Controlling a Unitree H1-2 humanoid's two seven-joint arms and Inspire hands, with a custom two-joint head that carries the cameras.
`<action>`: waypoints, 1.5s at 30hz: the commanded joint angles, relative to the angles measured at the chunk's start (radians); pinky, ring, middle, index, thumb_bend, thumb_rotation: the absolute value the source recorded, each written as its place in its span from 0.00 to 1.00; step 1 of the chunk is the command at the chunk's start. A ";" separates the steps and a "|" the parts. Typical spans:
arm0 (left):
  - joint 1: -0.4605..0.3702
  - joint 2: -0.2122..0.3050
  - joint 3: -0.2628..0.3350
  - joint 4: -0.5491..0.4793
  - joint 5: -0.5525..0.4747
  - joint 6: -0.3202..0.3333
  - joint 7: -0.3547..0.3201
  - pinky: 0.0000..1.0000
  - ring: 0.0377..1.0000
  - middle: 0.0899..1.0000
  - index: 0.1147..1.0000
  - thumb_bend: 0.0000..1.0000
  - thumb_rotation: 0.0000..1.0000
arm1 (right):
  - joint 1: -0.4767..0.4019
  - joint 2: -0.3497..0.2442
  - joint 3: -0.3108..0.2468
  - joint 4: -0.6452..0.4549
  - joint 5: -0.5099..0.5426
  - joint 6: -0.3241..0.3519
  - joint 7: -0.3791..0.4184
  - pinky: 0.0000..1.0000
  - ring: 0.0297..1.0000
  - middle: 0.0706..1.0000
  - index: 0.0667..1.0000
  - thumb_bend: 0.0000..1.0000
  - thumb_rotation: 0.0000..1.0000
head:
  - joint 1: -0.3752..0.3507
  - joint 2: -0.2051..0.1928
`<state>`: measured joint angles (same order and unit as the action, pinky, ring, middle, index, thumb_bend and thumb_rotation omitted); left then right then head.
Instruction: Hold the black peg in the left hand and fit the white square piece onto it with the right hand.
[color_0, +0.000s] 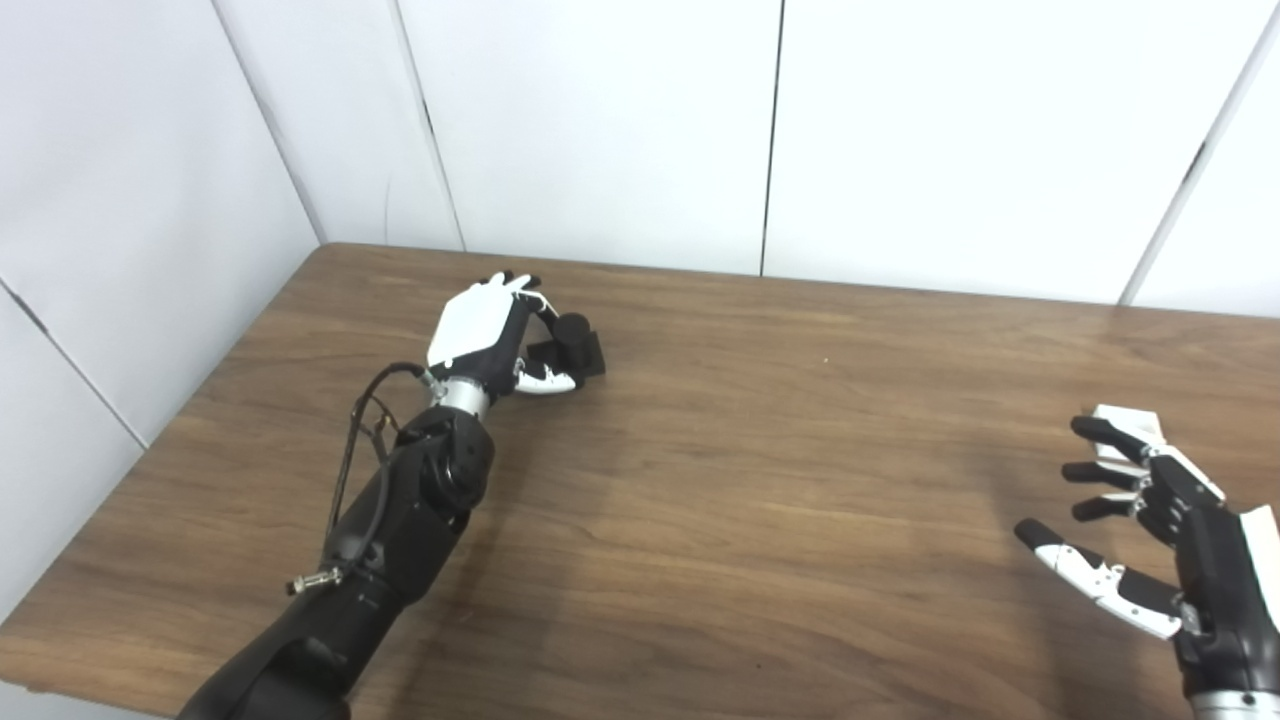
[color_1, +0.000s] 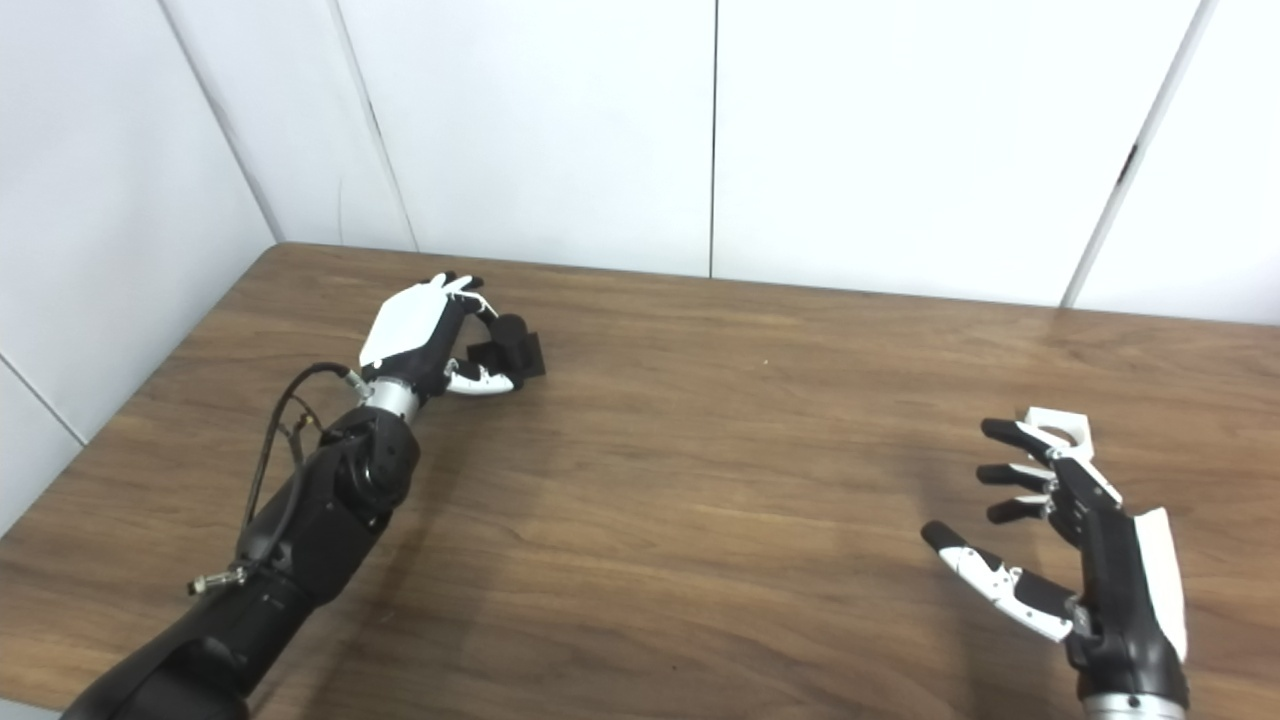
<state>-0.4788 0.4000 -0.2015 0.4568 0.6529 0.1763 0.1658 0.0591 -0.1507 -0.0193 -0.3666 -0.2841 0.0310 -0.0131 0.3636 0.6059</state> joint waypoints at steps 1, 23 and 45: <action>0.009 0.026 -0.011 0.011 0.004 0.017 -0.039 1.00 0.99 0.92 0.43 0.51 0.08 | -0.014 0.011 -0.004 -0.023 0.002 -0.026 -0.014 0.52 0.66 0.78 0.72 0.52 0.00 | -0.002 0.001; 0.028 0.096 -0.023 -0.132 -0.293 -0.281 -0.386 1.00 1.00 0.98 0.42 0.52 0.08 | -0.012 0.037 -0.001 -0.004 -0.024 -0.030 -0.047 0.51 0.62 0.74 0.69 0.56 0.00 | -0.020 0.006; 0.097 -0.058 -0.195 -0.232 -0.206 -0.461 -0.435 1.00 1.00 1.00 0.42 0.52 0.08 | -0.018 0.009 -0.005 0.015 -0.024 -0.041 -0.046 0.52 0.66 0.78 0.74 0.53 0.00 | -0.081 0.024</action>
<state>-0.3922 0.3673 -0.3571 0.2432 0.4034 -0.2532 -0.2601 0.0621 -0.1388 -0.0178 -0.3369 -0.3202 0.0264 -0.0539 0.2823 0.6289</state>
